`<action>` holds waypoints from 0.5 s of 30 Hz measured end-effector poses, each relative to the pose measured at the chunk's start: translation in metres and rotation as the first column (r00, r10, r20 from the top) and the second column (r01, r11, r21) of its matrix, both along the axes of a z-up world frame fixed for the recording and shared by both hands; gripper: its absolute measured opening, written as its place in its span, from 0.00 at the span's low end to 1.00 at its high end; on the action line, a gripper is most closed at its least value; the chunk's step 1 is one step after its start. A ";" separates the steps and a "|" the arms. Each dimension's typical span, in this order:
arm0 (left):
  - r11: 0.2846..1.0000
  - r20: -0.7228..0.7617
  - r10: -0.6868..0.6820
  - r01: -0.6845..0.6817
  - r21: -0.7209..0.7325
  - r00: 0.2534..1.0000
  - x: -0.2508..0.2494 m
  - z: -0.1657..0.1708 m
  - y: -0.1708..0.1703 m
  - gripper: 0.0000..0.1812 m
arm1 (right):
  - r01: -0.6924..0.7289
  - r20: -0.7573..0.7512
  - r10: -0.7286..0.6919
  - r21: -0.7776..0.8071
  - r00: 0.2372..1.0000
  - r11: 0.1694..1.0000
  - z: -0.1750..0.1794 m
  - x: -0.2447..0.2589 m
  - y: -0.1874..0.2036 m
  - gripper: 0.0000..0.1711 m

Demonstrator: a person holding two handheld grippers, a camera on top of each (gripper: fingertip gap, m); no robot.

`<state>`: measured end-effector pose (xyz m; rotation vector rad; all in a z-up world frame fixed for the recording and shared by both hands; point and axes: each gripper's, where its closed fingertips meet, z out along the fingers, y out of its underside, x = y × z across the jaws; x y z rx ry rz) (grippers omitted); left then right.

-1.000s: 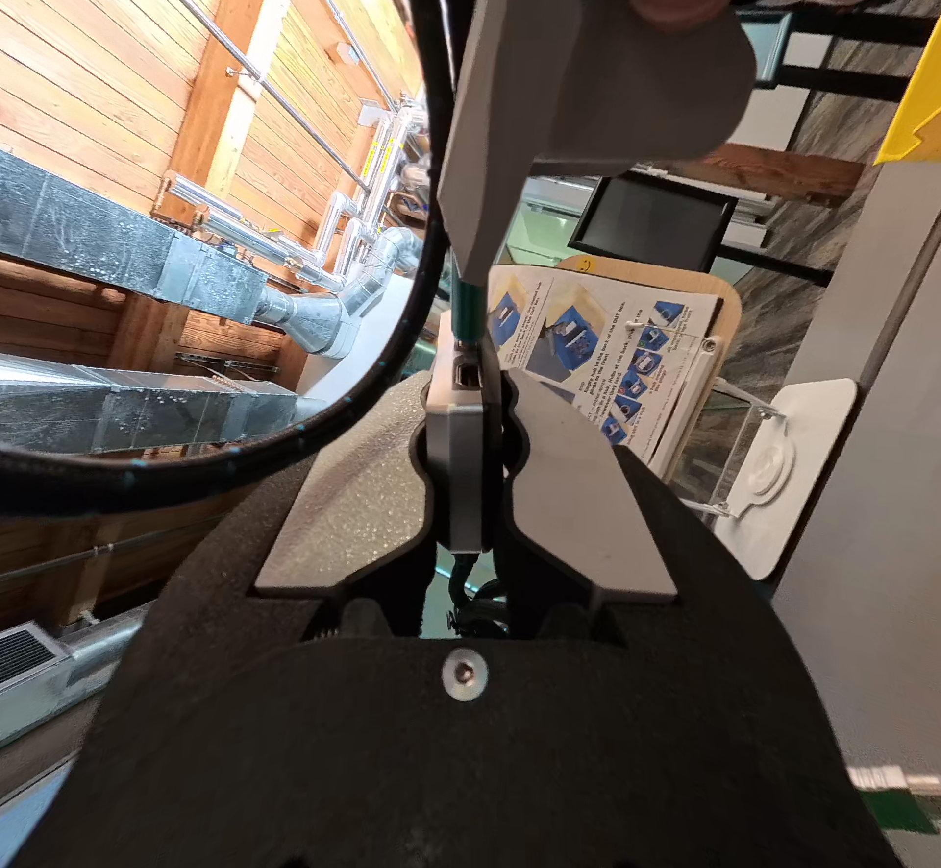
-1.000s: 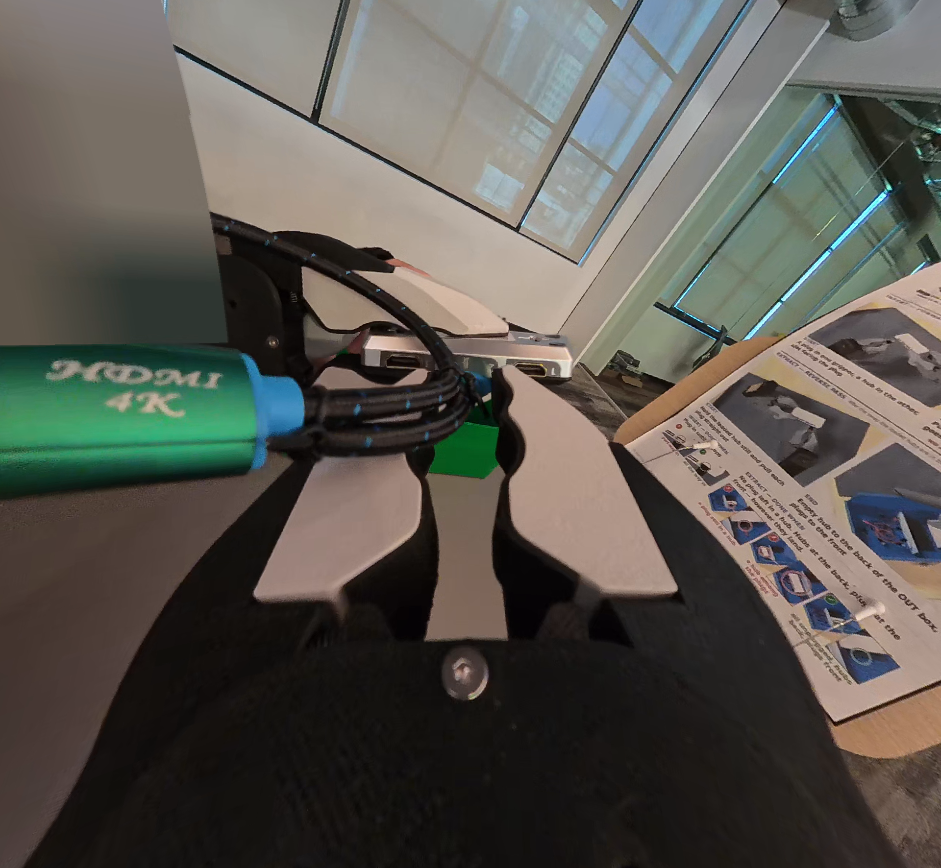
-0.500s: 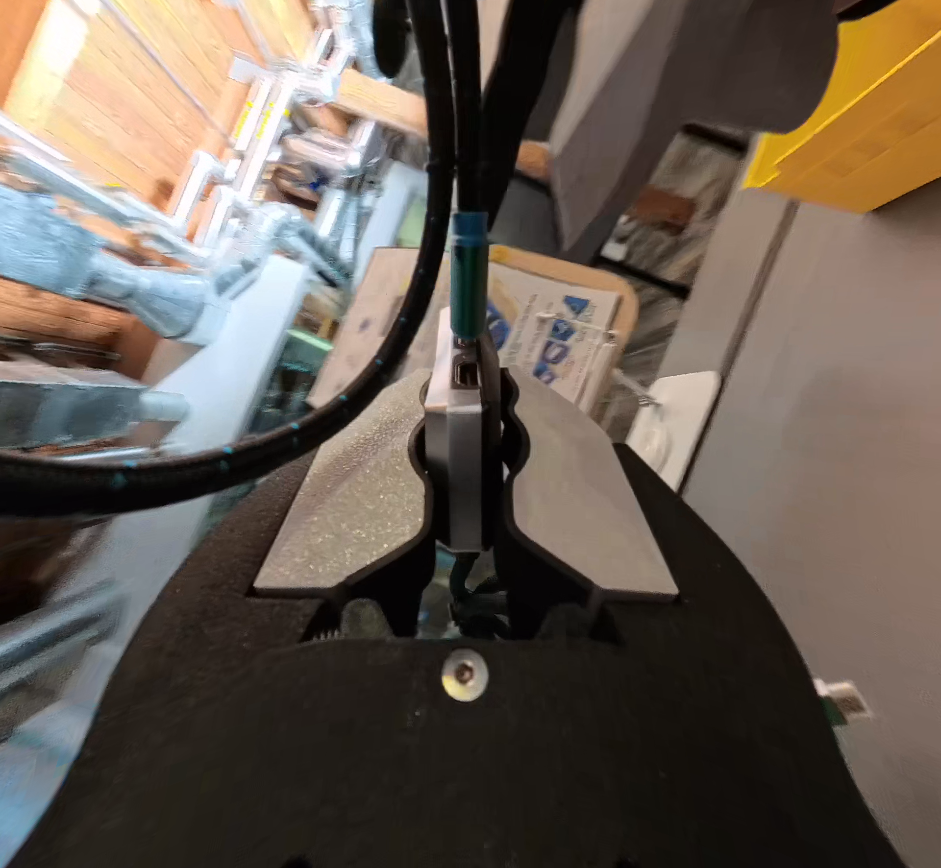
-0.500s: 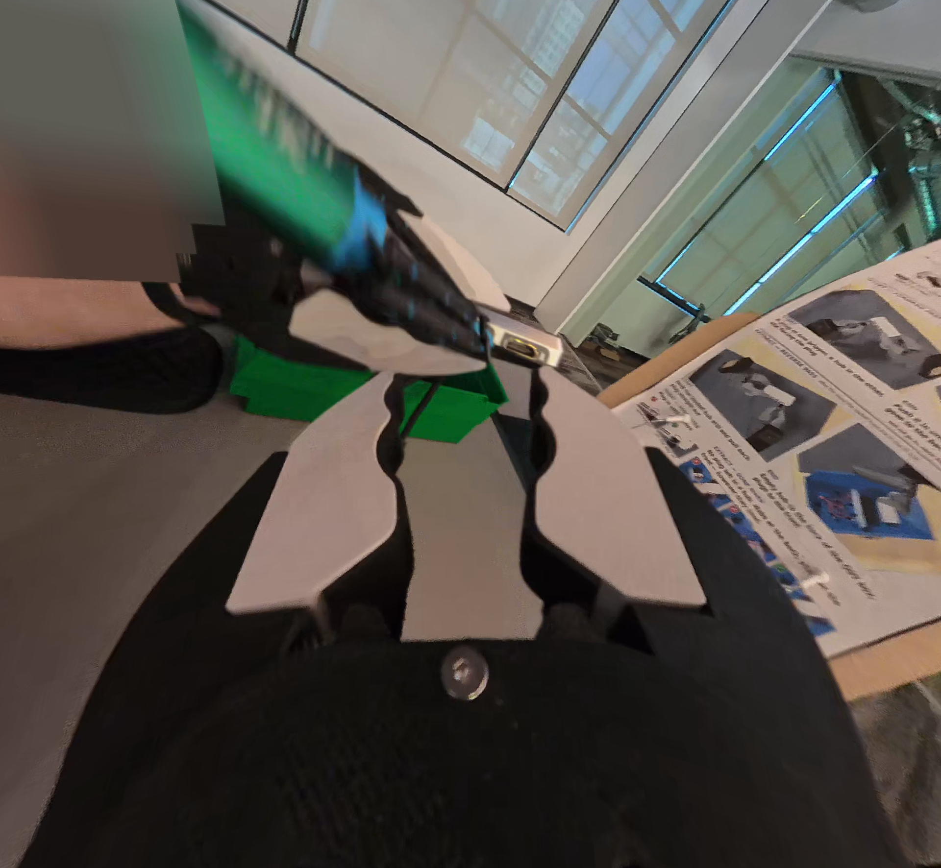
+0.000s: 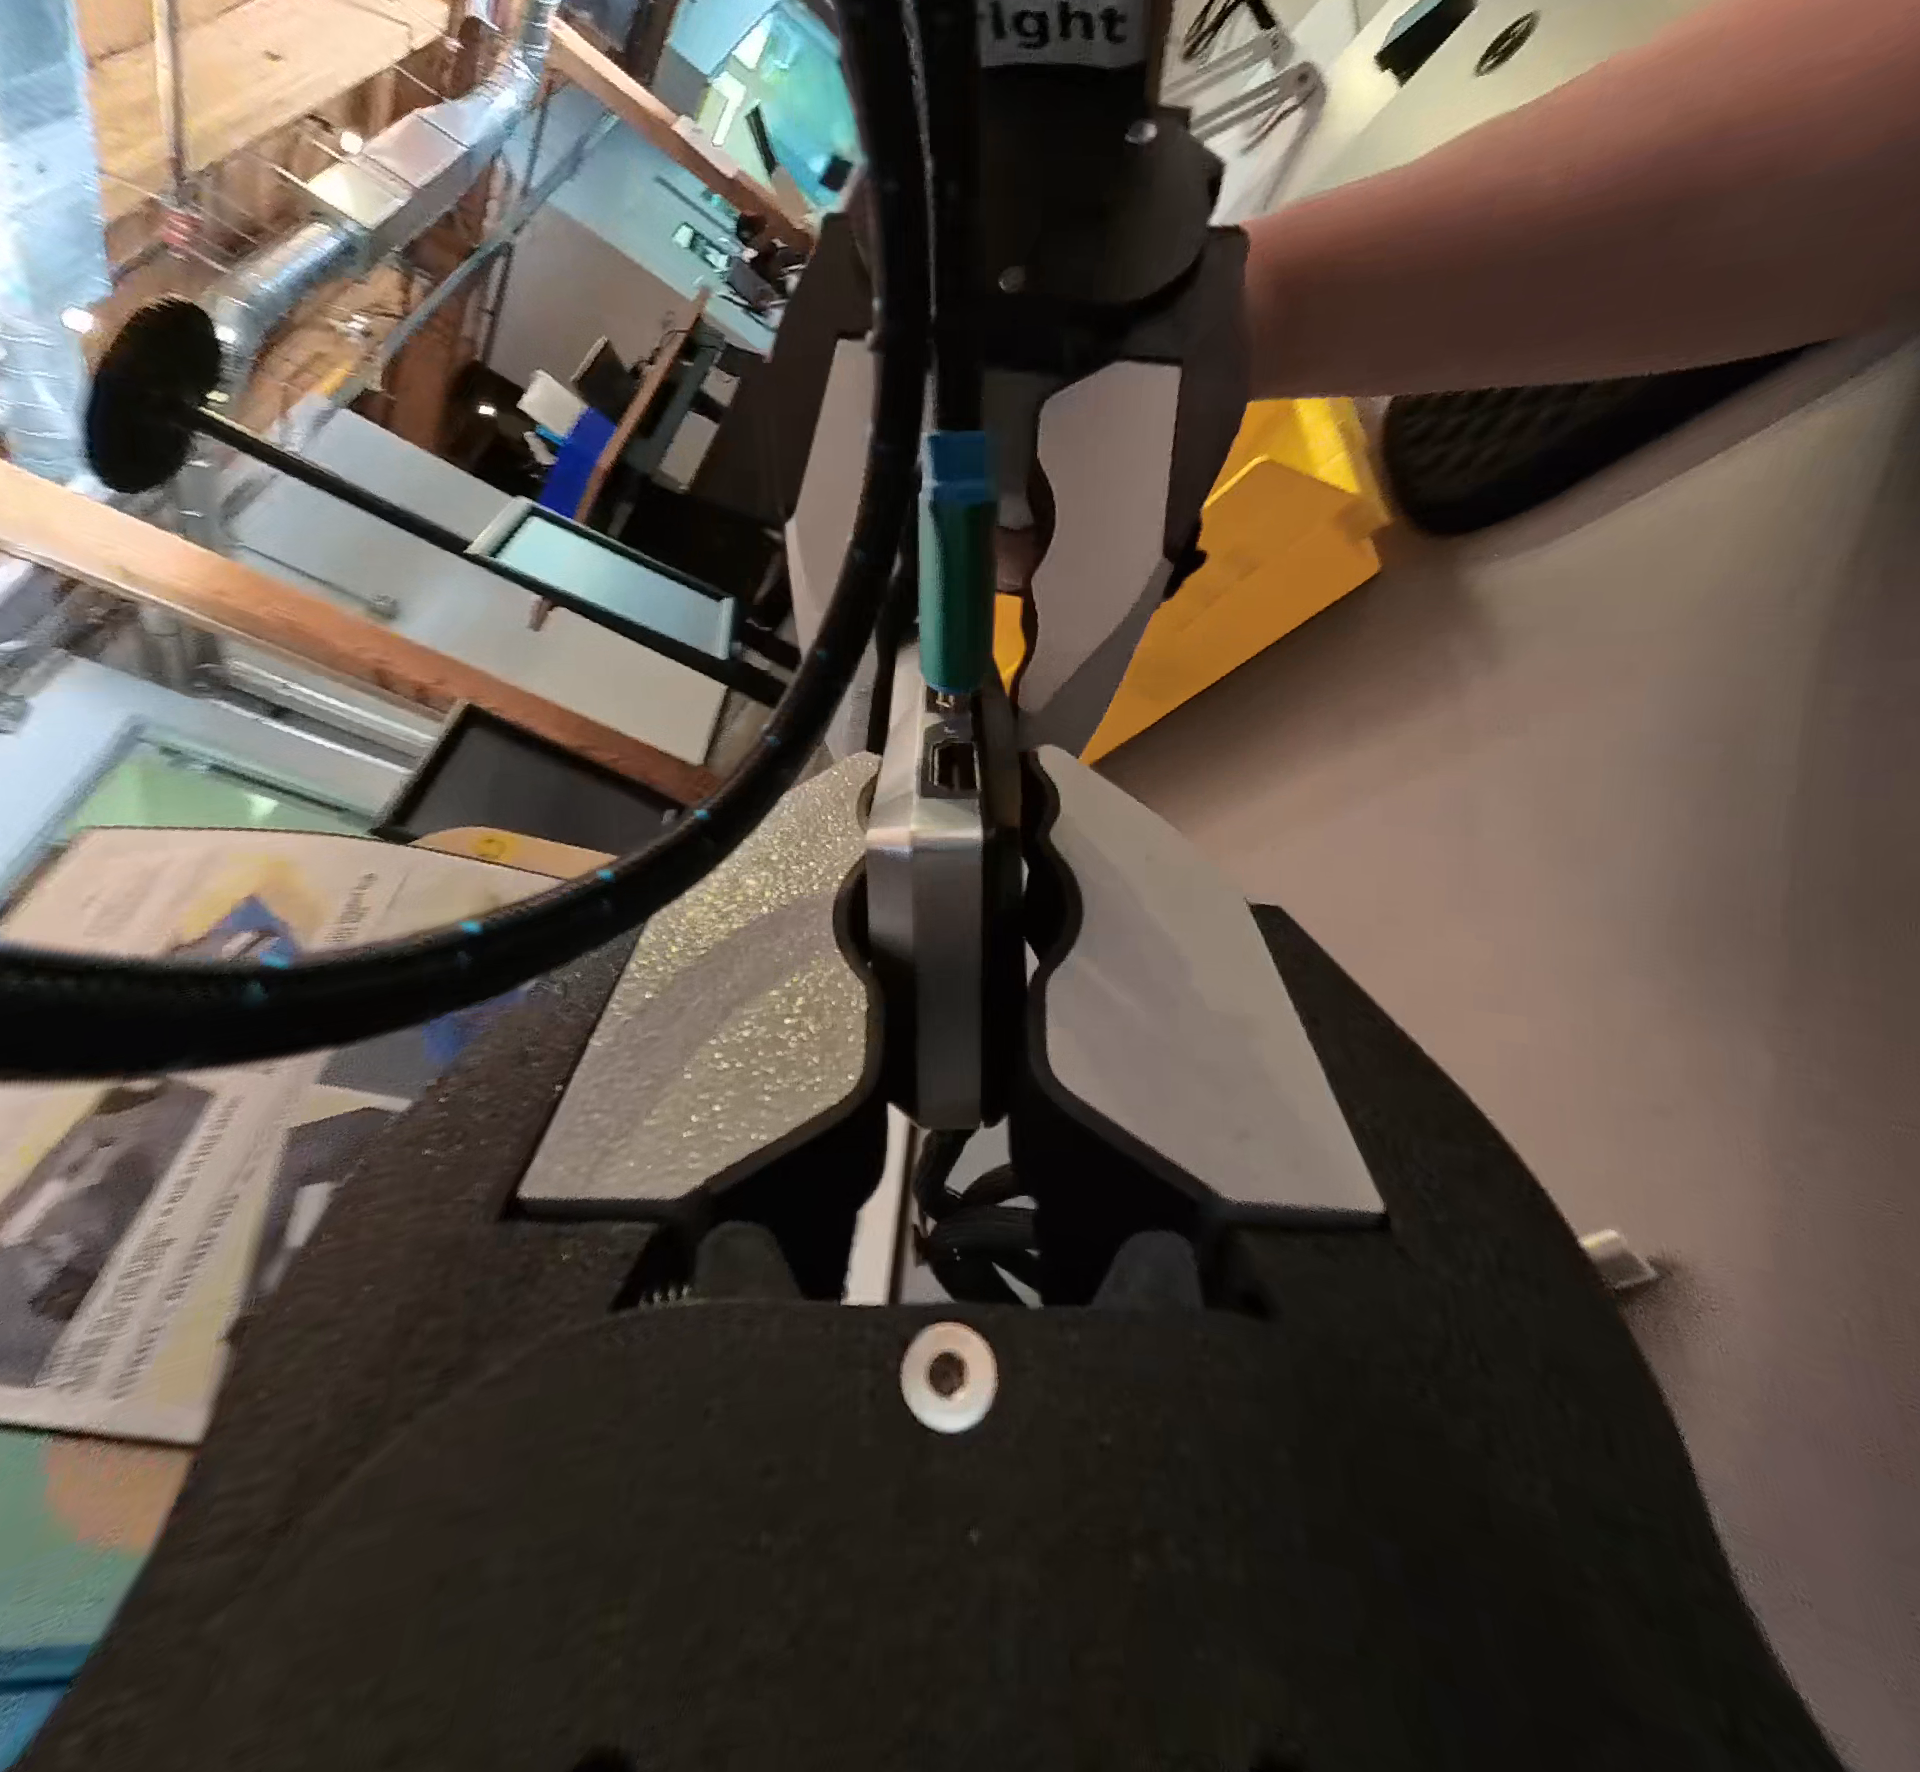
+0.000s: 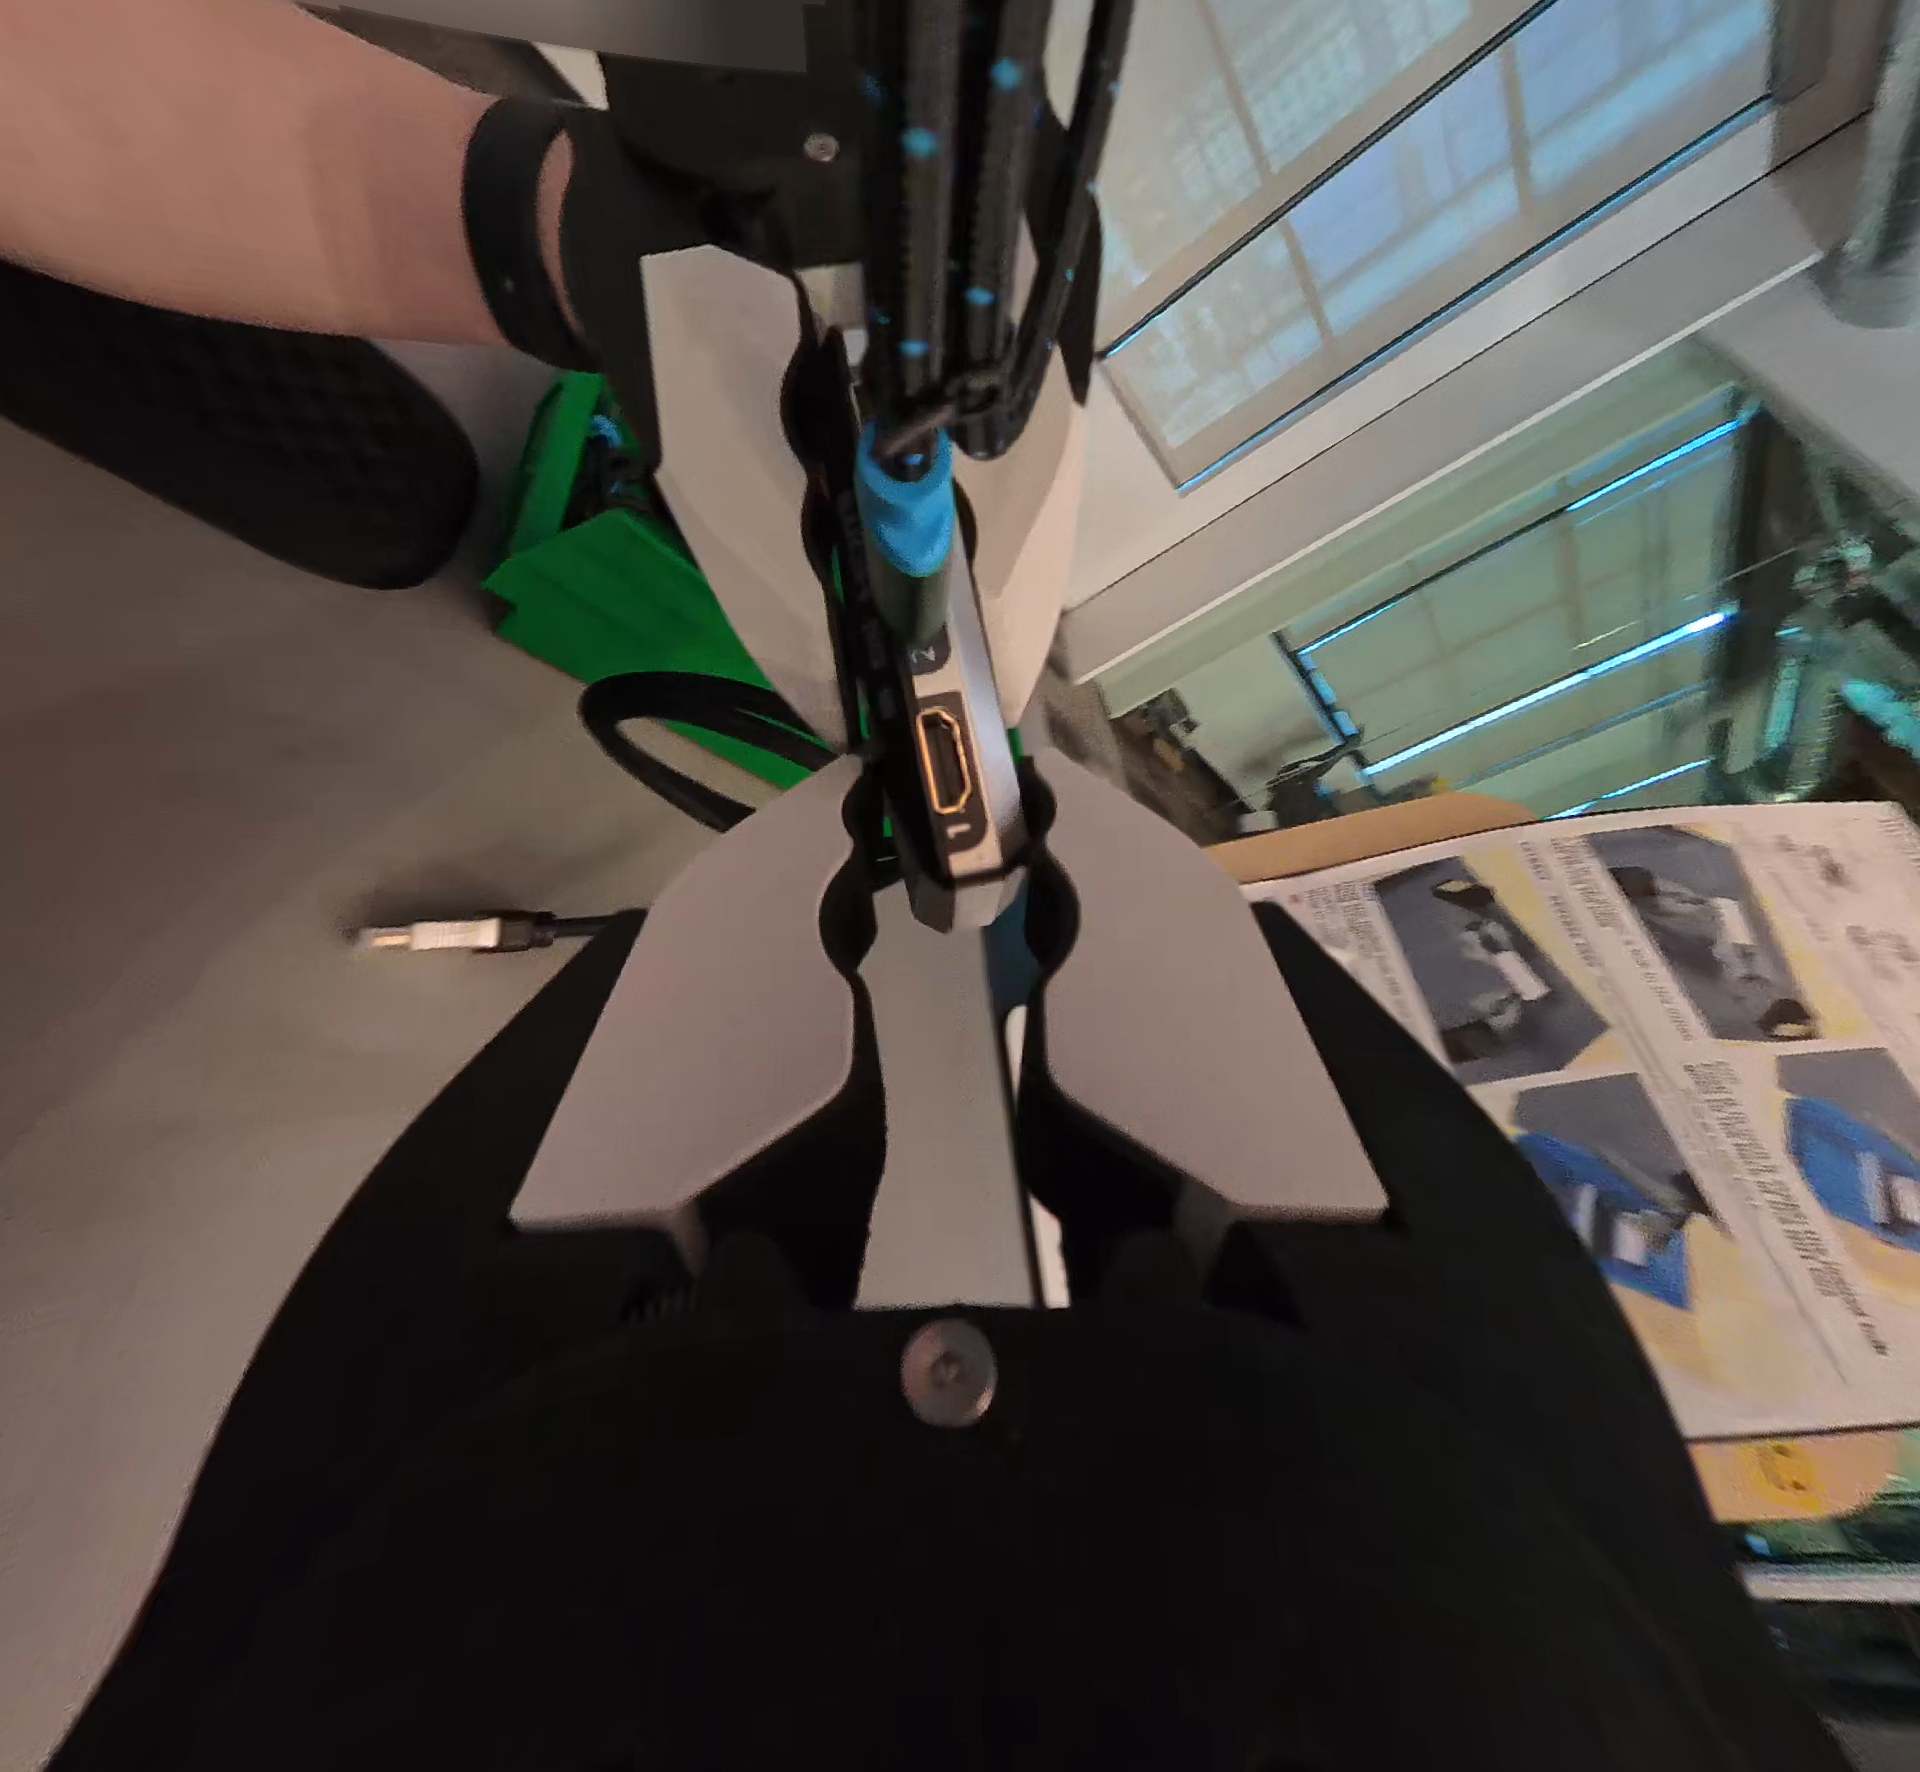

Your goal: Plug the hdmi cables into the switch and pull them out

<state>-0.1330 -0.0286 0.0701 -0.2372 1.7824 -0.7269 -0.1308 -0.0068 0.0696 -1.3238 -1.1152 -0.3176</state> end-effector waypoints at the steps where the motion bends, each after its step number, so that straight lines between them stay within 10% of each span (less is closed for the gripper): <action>1: 1.000 -0.033 -0.012 0.011 -0.027 0.999 0.000 -0.003 0.000 0.13 | -0.005 -0.009 0.005 -0.041 1.000 0.999 -0.003 0.000 -0.001 0.13; 15: 0.935 0.036 0.281 -0.265 -0.235 0.959 -0.015 0.038 0.083 0.26 | 0.326 -0.215 -0.321 -0.013 0.923 0.945 0.041 0.091 -0.013 0.12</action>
